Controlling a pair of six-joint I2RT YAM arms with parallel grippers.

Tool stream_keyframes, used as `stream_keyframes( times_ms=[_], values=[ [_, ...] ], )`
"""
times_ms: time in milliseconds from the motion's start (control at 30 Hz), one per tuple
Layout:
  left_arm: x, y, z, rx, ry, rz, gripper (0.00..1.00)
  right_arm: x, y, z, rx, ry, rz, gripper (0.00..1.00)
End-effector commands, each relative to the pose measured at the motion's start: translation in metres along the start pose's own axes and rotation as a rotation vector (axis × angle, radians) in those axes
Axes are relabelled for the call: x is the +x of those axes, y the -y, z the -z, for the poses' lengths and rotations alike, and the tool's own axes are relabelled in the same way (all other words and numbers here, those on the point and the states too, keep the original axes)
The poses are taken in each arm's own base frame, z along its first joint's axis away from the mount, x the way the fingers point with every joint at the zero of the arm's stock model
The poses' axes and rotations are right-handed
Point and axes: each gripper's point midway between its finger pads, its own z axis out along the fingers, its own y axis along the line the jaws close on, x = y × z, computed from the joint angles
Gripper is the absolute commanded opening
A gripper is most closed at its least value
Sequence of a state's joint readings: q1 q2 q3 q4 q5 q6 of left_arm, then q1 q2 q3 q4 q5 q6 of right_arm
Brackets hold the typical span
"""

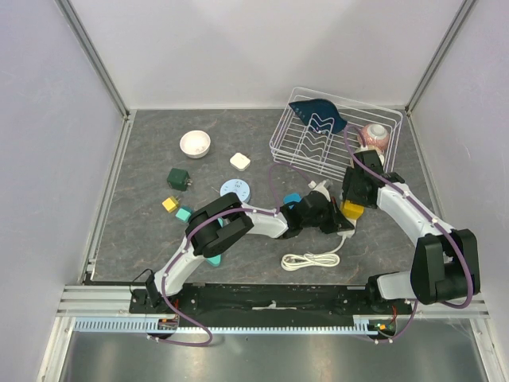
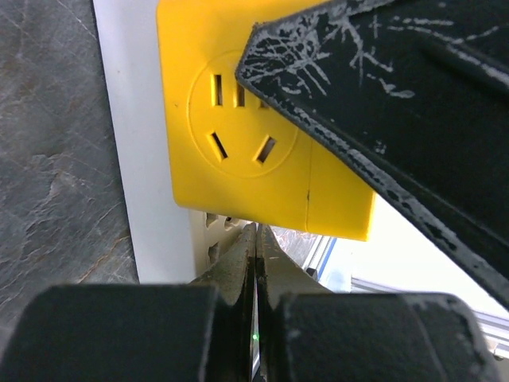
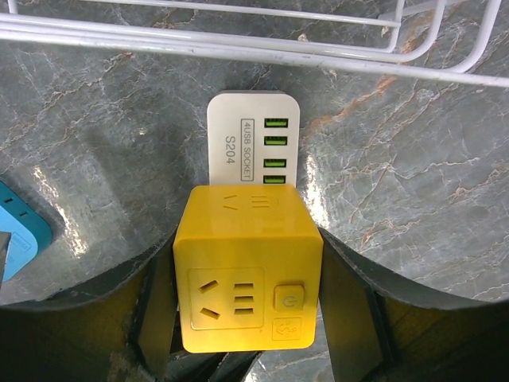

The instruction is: Pull the plug off the socket

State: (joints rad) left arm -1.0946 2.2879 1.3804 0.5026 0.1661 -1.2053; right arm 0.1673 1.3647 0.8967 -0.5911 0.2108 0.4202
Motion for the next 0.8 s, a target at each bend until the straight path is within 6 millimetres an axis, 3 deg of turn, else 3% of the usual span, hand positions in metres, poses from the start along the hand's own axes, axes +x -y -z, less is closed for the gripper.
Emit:
stream_keyframes(
  times_ms=[0, 233, 333, 433, 467, 533, 567, 667, 767],
  values=[
    [0.029, -0.094, 0.012, -0.298, -0.064, -0.018, 0.02, 0.016, 0.003, 0.002, -0.004, -0.039, -0.003, 0.7],
    [0.027, -0.09, 0.01, -0.288, -0.064, -0.022, 0.02, 0.017, 0.003, 0.004, -0.016, -0.033, -0.005, 0.8],
    [0.026, -0.088, 0.011, -0.288, -0.061, -0.026, 0.02, 0.017, 0.003, 0.004, -0.017, -0.032, -0.005, 0.77],
    [0.026, -0.091, 0.012, -0.299, -0.059, -0.027, 0.02, 0.019, 0.001, 0.005, -0.025, -0.041, 0.0, 0.58],
    [0.026, -0.094, 0.012, -0.308, -0.056, -0.024, 0.02, 0.021, 0.0, 0.006, -0.037, -0.05, 0.001, 0.43],
    [0.027, -0.096, 0.011, -0.314, -0.057, -0.023, 0.02, 0.016, -0.004, 0.011, -0.055, -0.044, -0.005, 0.29],
    [0.028, -0.099, 0.011, -0.324, -0.061, -0.023, 0.02, 0.014, -0.006, 0.014, -0.067, -0.045, -0.002, 0.17],
    [0.03, -0.107, 0.008, -0.336, -0.068, -0.02, 0.02, 0.003, -0.01, 0.019, -0.08, -0.055, 0.012, 0.0],
    [0.032, -0.114, 0.004, -0.357, -0.073, -0.024, 0.02, -0.009, -0.009, 0.019, -0.079, -0.084, 0.032, 0.0]
  ],
)
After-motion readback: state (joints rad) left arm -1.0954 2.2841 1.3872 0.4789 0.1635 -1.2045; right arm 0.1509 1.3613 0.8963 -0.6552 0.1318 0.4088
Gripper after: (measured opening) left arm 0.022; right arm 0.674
